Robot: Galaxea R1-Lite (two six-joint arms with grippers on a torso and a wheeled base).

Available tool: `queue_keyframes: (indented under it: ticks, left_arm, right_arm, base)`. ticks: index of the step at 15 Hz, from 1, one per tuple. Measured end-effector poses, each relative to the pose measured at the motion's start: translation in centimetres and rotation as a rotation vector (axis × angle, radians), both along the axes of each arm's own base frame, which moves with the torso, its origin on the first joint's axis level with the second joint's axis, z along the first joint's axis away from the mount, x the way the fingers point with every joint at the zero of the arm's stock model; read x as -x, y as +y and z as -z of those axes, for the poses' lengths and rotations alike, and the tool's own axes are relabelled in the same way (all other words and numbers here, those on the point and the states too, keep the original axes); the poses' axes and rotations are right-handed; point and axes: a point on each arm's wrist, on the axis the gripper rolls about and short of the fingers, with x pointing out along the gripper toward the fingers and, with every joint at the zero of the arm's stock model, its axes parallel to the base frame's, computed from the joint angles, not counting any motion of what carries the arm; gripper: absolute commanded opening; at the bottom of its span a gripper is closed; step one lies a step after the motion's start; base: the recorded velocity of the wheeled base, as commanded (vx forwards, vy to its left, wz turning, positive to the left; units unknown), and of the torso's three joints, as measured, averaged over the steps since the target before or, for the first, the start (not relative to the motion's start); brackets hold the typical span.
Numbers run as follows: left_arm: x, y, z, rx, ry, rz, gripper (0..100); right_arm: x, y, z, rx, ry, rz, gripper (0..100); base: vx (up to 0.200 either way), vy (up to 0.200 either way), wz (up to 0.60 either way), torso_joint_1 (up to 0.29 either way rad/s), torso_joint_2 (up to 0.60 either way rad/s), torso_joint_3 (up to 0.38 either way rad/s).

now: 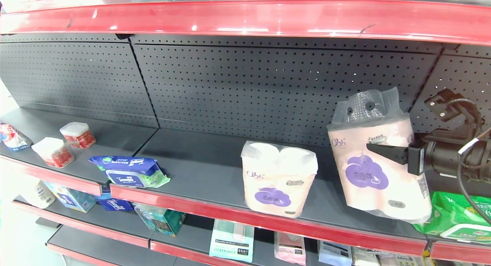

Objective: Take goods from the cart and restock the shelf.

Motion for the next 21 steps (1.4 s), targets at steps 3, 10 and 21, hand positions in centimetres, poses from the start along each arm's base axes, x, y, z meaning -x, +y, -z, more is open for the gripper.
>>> queue_keyframes:
  ticks: [3,10,21]
  left_arm:
    - [-0.13,-0.18,0.33,-0.028,0.01,0.113,100]
    - [-0.11,0.13,0.95,-0.021,0.063,-0.008,100]
    - [-0.08,0.25,0.93,-0.021,0.061,0.054,100]
  right_arm:
    - [-0.04,-0.01,0.15,0.0,0.006,0.001,0]
    - [-0.16,-0.12,0.22,-0.001,0.009,0.006,0]
    - [-0.62,-0.14,0.11,-0.002,0.004,0.008,0]
  base:
    - [0.0,0.0,0.0,0.0,0.0,0.0]
    - [0.0,0.0,0.0,0.0,0.0,0.0]
    - [0.0,0.0,0.0,0.0,0.0,0.0]
